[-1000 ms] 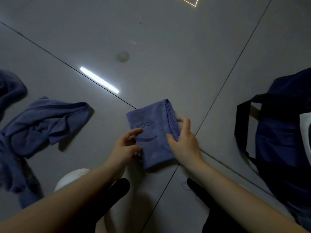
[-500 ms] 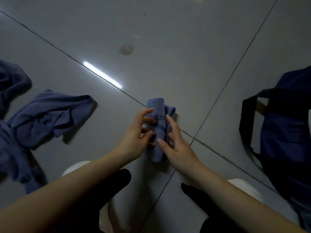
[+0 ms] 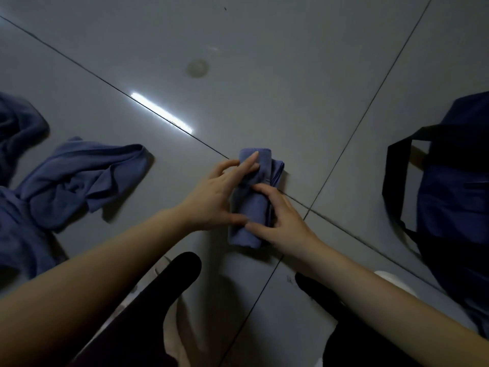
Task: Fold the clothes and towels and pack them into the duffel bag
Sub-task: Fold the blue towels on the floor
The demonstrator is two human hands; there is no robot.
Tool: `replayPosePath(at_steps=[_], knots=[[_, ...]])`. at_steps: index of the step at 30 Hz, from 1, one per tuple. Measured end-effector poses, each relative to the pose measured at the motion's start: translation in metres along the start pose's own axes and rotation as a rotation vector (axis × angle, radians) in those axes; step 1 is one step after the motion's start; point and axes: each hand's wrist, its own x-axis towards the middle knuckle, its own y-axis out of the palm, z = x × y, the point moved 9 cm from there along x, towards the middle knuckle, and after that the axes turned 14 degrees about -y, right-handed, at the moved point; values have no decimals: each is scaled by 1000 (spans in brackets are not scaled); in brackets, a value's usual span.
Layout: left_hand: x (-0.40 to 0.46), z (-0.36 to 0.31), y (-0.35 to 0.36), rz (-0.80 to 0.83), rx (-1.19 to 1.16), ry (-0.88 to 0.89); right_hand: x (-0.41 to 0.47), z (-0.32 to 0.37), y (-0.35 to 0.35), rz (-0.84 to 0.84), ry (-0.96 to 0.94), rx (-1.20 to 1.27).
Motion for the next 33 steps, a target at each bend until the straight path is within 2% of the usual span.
replayPosePath(at_steps=[3, 7, 12, 16, 20, 24, 27, 30, 33], knots=[[1, 4, 4, 90, 36, -23, 4, 3, -3, 52, 2, 16], [-7, -5, 5, 45, 131, 60, 3, 13, -16, 126, 3, -65], [-12, -59, 11, 71, 114, 223, -45, 40, -69, 66, 53, -91], [-5, -147, 14, 87, 174, 440, -110, 62, -137, -80, 108, -60], [16, -236, 10, 76, 323, 585, -178, 77, -209, -362, 91, 40], [35, -303, 28, 172, 481, 544, -237, 70, -285, -557, 150, 29], [57, -341, 56, 164, 520, 435, -263, 47, -335, -556, 277, 74], [92, -353, 86, 142, 237, 137, -272, 25, -373, -541, 344, -20], [110, -344, 128, 118, -149, -185, -266, 14, -401, -556, 315, -344]])
